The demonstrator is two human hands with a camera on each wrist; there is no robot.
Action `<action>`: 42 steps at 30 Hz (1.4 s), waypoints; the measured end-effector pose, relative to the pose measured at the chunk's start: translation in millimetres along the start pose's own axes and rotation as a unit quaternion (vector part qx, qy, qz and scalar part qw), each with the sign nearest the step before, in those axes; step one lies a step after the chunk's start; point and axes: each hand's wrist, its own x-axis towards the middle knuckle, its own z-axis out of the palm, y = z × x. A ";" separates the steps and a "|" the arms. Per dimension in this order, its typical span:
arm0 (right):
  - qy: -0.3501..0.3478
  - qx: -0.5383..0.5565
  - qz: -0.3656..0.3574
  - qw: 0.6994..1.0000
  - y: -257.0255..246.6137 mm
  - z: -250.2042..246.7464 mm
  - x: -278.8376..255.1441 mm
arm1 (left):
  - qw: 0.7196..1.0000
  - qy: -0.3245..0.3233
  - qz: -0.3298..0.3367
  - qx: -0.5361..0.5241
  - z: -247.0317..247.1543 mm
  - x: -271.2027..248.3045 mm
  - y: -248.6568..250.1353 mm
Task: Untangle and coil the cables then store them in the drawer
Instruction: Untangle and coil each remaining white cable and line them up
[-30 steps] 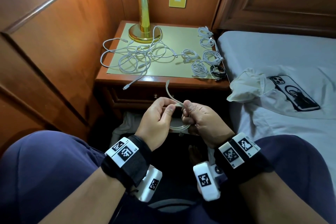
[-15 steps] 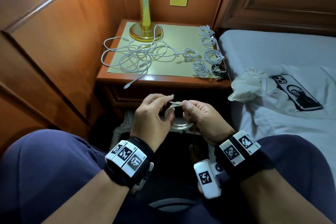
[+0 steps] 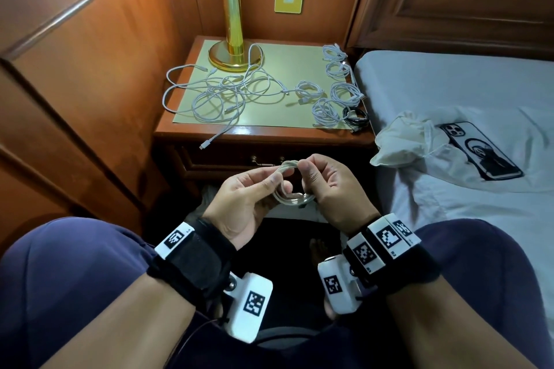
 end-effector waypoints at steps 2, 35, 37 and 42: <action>-0.001 -0.018 -0.011 1.000 3.1 1.8 -1.5 | 0.999 -0.030 -0.029 -0.012 -2.4 0.5 2.3; 0.023 -0.206 0.000 0.978 -65.1 -41.2 -15.0 | 0.899 0.065 0.180 0.394 41.2 -29.0 57.8; 0.018 -0.224 0.010 0.974 -74.5 -46.1 -11.9 | 0.890 0.056 0.166 0.421 51.5 -26.4 67.0; 0.029 -0.204 0.047 0.978 -62.2 -63.0 29.1 | 0.870 0.064 0.147 0.467 60.2 22.7 88.7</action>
